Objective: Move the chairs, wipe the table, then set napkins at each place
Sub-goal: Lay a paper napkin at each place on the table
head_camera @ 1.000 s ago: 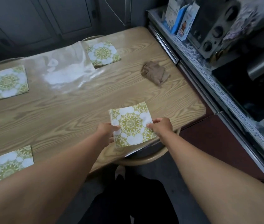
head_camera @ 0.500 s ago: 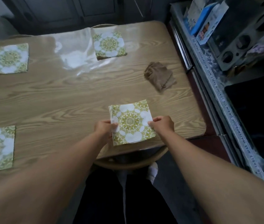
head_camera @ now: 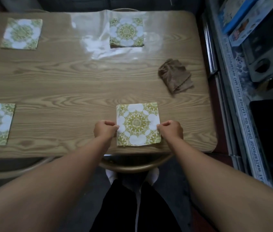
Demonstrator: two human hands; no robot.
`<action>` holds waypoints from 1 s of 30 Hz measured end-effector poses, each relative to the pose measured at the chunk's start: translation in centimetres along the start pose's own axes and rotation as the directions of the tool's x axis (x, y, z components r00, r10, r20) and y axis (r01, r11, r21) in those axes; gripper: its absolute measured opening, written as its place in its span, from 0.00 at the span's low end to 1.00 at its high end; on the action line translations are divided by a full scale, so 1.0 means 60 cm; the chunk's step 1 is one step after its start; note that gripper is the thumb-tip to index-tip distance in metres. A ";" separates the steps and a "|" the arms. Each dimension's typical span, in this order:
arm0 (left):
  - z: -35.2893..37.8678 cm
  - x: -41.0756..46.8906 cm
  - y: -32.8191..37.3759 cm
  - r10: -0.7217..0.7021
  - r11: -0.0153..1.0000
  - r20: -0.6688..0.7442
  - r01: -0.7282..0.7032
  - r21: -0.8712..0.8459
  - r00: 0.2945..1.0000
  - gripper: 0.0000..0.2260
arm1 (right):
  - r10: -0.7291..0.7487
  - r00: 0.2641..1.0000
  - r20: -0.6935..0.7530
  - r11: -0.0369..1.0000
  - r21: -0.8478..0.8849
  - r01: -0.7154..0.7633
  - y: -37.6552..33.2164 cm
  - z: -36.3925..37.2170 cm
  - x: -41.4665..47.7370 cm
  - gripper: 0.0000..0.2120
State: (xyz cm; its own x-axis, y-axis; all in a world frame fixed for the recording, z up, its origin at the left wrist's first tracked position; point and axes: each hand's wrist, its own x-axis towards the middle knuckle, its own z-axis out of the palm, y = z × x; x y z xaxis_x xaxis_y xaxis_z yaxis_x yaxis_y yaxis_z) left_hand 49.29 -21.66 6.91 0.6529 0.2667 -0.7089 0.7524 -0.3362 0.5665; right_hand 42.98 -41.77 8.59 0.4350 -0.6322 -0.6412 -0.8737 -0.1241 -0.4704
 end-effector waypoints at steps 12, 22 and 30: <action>-0.011 0.005 0.028 0.047 0.999 -0.116 -0.043 0.030 0.992 0.10 | 0.110 0.994 0.024 0.969 0.220 -0.112 -0.019 0.023 -0.009 0.10; -0.020 0.026 0.027 0.025 0.999 -0.103 -0.028 -0.026 0.994 0.11 | 0.162 0.986 -0.047 0.963 0.225 -0.148 -0.041 0.055 -0.016 0.11; -0.024 0.037 0.020 0.012 1.000 -0.098 -0.012 -0.003 0.995 0.14 | 0.185 0.981 -0.065 0.957 0.239 -0.165 -0.044 0.058 -0.019 0.12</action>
State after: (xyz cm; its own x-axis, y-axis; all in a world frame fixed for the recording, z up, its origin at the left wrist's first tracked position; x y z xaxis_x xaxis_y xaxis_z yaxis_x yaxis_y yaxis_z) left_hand 51.76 -20.18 6.61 0.6673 0.3499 -0.6575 0.7445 -0.3367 0.5765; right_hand 45.53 -38.06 8.43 0.2505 -0.6923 -0.6768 -0.8556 0.1689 -0.4894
